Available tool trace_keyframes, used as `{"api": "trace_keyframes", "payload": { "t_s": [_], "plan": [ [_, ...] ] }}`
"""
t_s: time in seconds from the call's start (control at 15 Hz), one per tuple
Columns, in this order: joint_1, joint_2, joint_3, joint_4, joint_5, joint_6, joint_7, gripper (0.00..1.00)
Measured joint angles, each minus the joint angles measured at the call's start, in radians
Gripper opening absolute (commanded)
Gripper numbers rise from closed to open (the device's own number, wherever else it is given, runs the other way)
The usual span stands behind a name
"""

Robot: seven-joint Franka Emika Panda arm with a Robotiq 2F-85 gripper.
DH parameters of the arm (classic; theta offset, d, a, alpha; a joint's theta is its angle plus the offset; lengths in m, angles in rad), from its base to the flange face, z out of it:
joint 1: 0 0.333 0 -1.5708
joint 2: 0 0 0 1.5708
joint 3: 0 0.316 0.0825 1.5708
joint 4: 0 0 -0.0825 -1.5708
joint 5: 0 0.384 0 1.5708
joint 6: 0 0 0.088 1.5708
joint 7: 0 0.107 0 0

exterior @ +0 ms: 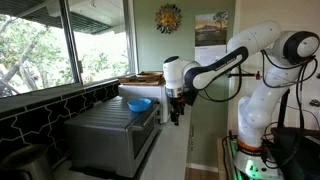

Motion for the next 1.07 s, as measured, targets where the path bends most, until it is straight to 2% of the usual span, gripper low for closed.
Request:
{"api": "trace_keyframes", "payload": {
  "t_s": [0.47,0.8,1.07],
  "plan": [
    [0.009,-0.004,-0.020,0.016,-0.010,0.000,0.000,1.00],
    [0.008,-0.032,-0.038,0.138,-0.092,-0.048,0.000,1.00],
    [0.009,-0.036,-0.040,0.241,-0.105,-0.054,-0.002,1.00]
  ]
}}
